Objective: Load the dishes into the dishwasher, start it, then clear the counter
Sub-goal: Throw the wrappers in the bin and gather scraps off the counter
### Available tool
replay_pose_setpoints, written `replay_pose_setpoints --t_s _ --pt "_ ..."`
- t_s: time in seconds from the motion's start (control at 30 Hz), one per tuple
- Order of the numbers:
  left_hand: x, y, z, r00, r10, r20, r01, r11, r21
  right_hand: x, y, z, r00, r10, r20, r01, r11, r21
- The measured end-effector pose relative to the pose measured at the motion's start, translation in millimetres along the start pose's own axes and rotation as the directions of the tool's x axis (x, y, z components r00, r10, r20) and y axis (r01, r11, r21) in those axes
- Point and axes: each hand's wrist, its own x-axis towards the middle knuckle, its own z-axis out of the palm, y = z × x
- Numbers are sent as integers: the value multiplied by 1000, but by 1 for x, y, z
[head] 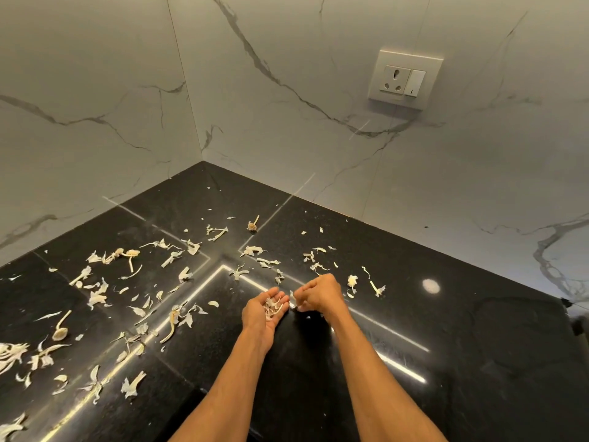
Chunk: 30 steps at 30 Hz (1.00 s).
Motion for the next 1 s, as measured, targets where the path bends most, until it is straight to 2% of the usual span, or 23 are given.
replay_pose_setpoints --t_s 0.03,0.07,0.13,0.2,0.3,0.4,0.5,0.6,0.63,0.7,0.77,0.83,1.0 --pt "0 0 2 1000 -13 16 12 1000 12 -2 -4 -3 1000 -11 29 8 994 108" --pt "0 -1 6 999 -31 43 30 999 18 -5 -8 -5 997 -50 52 42 990 138" --pt "-1 -4 16 994 -72 85 70 997 30 -10 -17 -2 988 -140 64 140 990 4" --pt "-4 -8 28 990 -101 93 98 994 38 -14 -22 1 974 -226 7 225 962 -157" --pt "-3 -13 42 993 -97 75 93 994 54 -13 -23 -8 955 -294 -32 279 931 -233" --pt "3 -15 51 986 -129 107 130 991 -4 -7 -15 -33 965 -260 -32 252 956 -151" --pt "6 -17 59 985 -136 107 141 989 -43 9 8 -68 950 -185 -253 178 983 -50" --pt "7 -20 62 985 -130 111 136 990 -45 23 40 -104 895 -53 -444 -11 990 -141" --pt "6 -21 61 985 -129 112 135 990 -47 27 48 -112 901 -24 -433 -62 981 -184" --pt "8 -22 59 987 -123 108 128 991 -42 37 59 -123 947 12 -320 -114 947 -301" --pt "8 -21 56 990 -109 92 112 993 -22 48 61 -125 984 -10 -177 -72 892 -446" --pt "8 -20 53 991 -106 77 107 994 -13 54 56 -122 995 -67 -79 16 854 -520" --pt "7 -16 48 994 -93 62 93 996 8 51 35 -109 997 -63 47 76 913 -400"
